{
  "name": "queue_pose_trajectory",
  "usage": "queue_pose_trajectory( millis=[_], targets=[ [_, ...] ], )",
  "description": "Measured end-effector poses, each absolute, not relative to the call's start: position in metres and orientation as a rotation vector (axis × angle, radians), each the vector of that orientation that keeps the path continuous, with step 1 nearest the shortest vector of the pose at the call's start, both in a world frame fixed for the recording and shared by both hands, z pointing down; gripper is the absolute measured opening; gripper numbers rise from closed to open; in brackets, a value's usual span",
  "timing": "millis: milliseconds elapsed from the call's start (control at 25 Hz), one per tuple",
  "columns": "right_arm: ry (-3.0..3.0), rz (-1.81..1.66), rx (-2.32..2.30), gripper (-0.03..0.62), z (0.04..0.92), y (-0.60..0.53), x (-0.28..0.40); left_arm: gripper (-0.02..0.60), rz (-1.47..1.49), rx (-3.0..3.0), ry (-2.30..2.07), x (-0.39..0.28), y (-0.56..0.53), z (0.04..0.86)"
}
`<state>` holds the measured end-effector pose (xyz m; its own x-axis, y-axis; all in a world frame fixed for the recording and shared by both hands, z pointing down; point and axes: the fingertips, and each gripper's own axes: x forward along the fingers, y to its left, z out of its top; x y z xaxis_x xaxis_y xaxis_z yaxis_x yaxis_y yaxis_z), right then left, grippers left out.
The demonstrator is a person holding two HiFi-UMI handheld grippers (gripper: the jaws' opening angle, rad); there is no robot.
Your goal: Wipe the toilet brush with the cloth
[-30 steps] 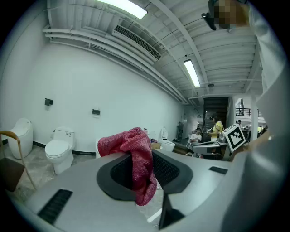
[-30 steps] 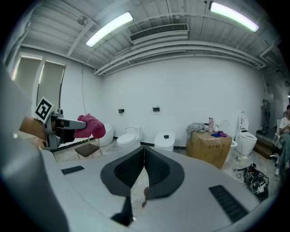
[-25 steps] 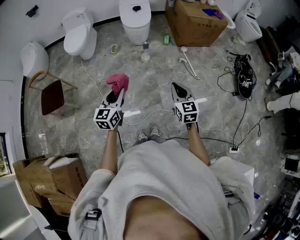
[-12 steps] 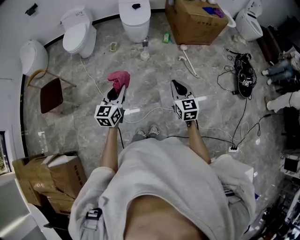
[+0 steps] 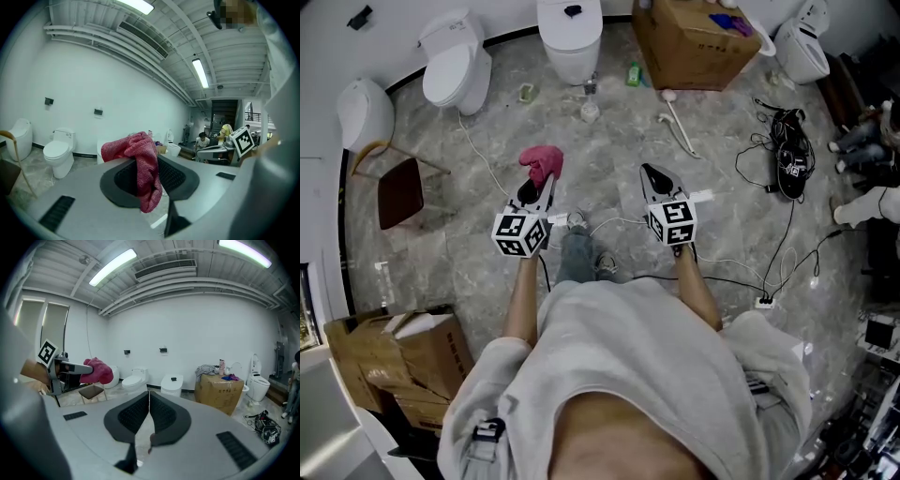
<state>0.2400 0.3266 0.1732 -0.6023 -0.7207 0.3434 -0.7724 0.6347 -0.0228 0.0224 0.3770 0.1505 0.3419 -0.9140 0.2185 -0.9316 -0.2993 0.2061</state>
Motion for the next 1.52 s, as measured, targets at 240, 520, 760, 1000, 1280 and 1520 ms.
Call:
queue_pose_trajectory(
  millis=[240, 520, 760, 1000, 1280, 1520],
  targets=[
    [-2.546, 0.248, 1.174, 0.032, 0.183, 0.282, 0.223, 0.103, 0.080, 2.304, -1.629, 0.007, 0.326, 0.164],
    [-2.529, 0.232, 1.170, 0.032, 0.184, 0.190, 0.186, 0.103, 0.058, 2.306, -1.602, -0.027, 0.233, 0.172],
    [-2.510, 0.224, 1.180, 0.032, 0.175, 0.112, 0.143, 0.103, 0.054, 2.314, -1.565, -0.067, 0.156, 0.169],
    [-2.495, 0.209, 1.200, 0.032, 0.170, 0.043, 0.106, 0.103, 0.038, 2.326, -1.550, -0.110, 0.079, 0.166],
    [-2.471, 0.227, 1.247, 0.032, 0.176, -0.010, 0.089, 0.103, 0.052, 2.363, -1.493, -0.125, 0.016, 0.172],
    [-2.441, 0.286, 1.248, 0.032, 0.197, -0.031, 0.090, 0.103, 0.082, 2.348, -1.454, -0.123, -0.010, 0.189]
  ],
)
